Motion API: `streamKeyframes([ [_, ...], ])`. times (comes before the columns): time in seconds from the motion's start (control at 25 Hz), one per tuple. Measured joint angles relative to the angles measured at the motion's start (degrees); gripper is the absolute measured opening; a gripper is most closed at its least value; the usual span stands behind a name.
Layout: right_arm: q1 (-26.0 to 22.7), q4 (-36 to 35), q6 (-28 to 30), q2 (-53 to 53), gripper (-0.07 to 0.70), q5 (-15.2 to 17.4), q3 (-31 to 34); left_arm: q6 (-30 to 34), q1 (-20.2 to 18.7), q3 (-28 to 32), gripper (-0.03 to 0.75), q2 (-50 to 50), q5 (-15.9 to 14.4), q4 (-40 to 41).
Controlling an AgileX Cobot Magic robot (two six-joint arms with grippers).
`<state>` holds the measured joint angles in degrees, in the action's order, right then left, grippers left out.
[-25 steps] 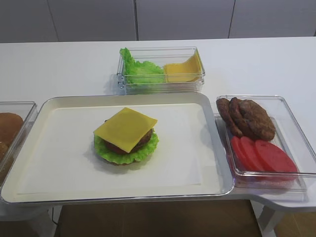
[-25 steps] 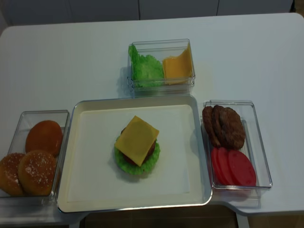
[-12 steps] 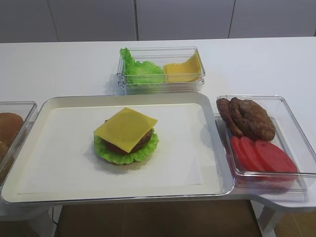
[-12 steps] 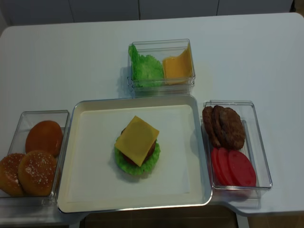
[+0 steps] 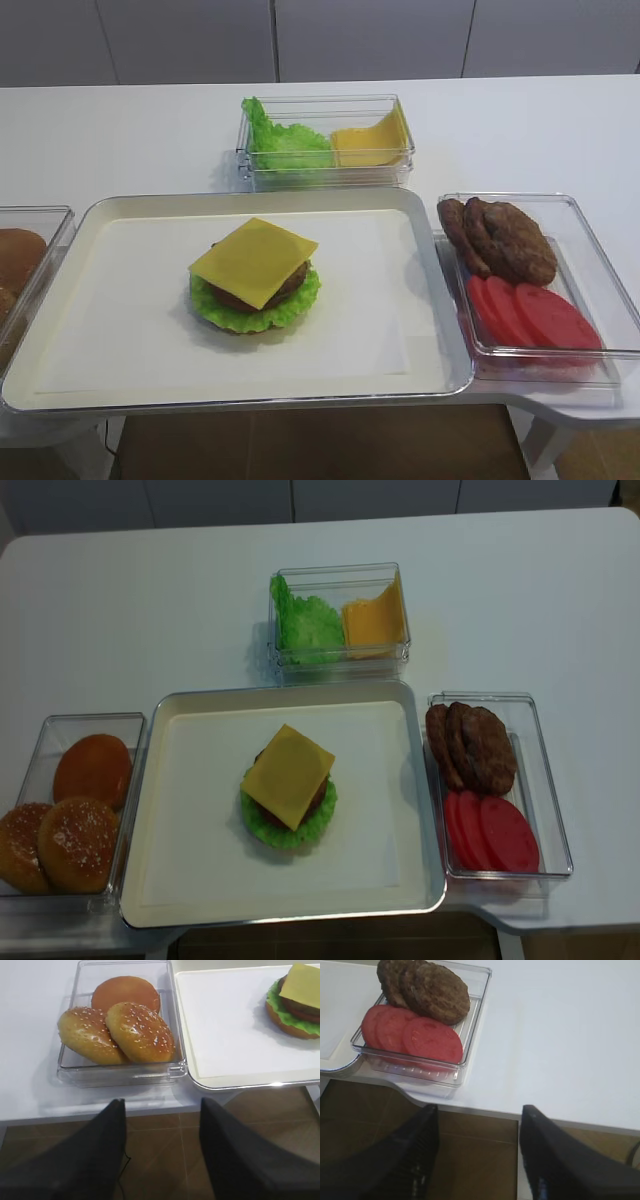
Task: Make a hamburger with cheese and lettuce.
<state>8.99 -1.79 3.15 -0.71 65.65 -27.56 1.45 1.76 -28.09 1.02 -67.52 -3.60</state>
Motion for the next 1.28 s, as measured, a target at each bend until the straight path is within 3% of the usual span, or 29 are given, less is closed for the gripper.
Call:
streamKeyframes([
  [0.56,0.0,0.0,0.0,-0.2,0.397,0.0,0.0,0.0,0.0,0.0,0.359,0.0,0.0,0.0],
  [0.84,-4.0,-0.6,-0.1,-0.2,0.396,0.0,0.0,0.0,0.0,0.0,0.359,0.0,0.0,0.0],
  [1.04,-4.2,-1.1,-0.1,-0.2,0.396,0.0,0.0,0.0,0.0,0.0,0.358,0.0,0.0,0.0],
  [1.28,-4.2,-3.4,3.1,-0.2,0.396,0.0,0.0,0.0,0.0,0.0,0.359,0.0,0.0,0.0],
])
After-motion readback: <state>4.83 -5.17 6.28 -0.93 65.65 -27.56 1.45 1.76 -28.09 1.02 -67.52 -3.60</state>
